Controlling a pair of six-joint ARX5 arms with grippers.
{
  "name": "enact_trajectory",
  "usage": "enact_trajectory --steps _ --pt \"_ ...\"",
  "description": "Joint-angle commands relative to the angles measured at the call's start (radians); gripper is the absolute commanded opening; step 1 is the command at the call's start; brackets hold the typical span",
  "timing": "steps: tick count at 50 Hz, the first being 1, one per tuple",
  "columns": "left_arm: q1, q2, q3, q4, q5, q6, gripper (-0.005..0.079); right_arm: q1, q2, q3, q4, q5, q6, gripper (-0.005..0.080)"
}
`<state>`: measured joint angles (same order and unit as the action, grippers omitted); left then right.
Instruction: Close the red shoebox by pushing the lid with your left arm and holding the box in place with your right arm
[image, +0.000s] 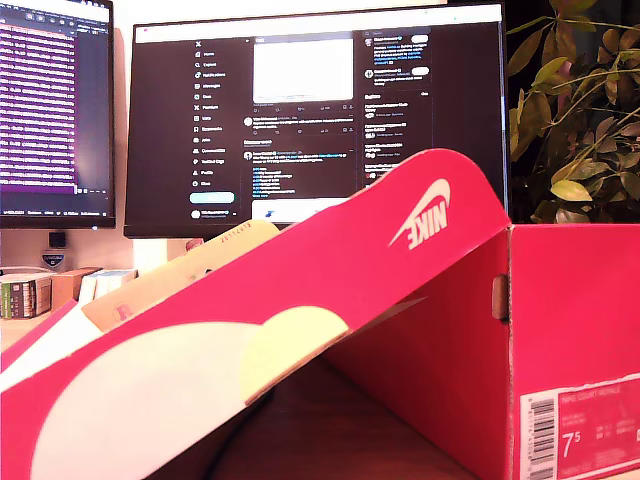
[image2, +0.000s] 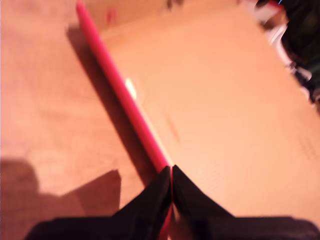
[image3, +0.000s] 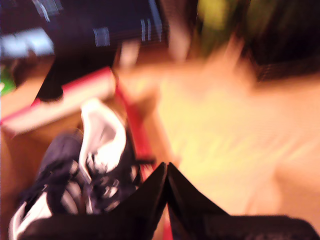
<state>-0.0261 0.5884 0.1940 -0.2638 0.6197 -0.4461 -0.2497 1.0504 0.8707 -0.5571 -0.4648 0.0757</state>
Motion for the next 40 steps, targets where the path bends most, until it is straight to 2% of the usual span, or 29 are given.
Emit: enact_trajectory --steps 1,9,25,40 --pt "-0.002 0.017 -0.008 0.010 0.006 0.008 -0.0019 -0.032 0.048 0.017 -0.009 -0.061 -0.021 -0.0012" --pt "-0.002 0.089 -0.008 0.009 0.054 0.000 -0.0019 -0.081 0.192 0.047 -0.006 -0.141 -0.081 -0.0012" --pt "-0.002 0.290 -0.008 0.035 0.089 0.001 -0.0019 -0.082 0.423 0.048 0.001 -0.267 -0.204 -0.0012" --pt "-0.003 0.478 -0.008 0.183 0.145 -0.022 -0.0019 -0.068 0.511 0.048 0.013 -0.297 -0.267 -0.0012"
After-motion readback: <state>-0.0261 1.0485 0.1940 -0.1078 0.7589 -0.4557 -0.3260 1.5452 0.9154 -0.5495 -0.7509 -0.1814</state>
